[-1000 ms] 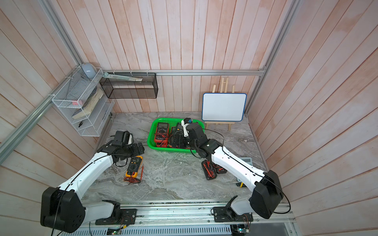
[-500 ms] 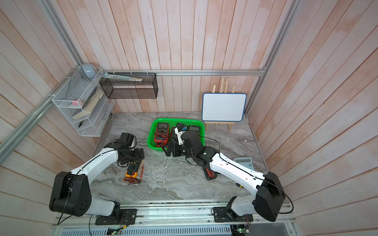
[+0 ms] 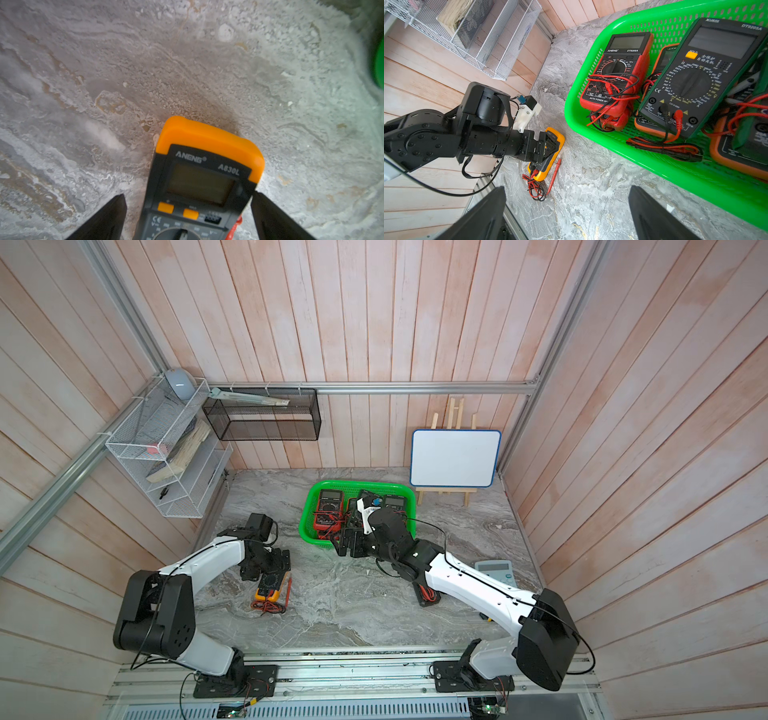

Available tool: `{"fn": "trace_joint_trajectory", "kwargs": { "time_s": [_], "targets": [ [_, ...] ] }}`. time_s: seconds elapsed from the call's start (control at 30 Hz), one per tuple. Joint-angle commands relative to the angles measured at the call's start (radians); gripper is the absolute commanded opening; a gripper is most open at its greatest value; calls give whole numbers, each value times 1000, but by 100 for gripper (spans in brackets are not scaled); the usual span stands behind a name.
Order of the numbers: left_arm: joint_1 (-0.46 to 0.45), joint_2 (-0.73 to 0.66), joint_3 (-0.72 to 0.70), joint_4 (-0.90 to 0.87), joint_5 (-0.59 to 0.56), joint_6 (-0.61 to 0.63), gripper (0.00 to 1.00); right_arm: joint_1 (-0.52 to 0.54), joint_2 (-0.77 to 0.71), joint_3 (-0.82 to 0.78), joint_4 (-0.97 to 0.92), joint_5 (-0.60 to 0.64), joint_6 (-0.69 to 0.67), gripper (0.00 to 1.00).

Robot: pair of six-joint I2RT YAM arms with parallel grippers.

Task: Put the multimeter into the basket
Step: Pick up the multimeter from the center of the board.

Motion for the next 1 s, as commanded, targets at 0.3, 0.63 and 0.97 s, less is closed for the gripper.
{"fn": "trace_joint_trajectory", "kwargs": {
  "time_s": [0.3, 0.63, 0.97],
  "targets": [
    [4, 51, -26, 80, 49, 7, 100, 4, 12, 18, 13, 31, -8, 98],
    [4, 36, -51, 96, 61, 6, 57, 3, 57, 15, 26, -36, 13, 98],
    [4, -116, 1, 17, 95, -3, 0, -9, 121, 41, 28, -58, 10, 98]
  ]
}}
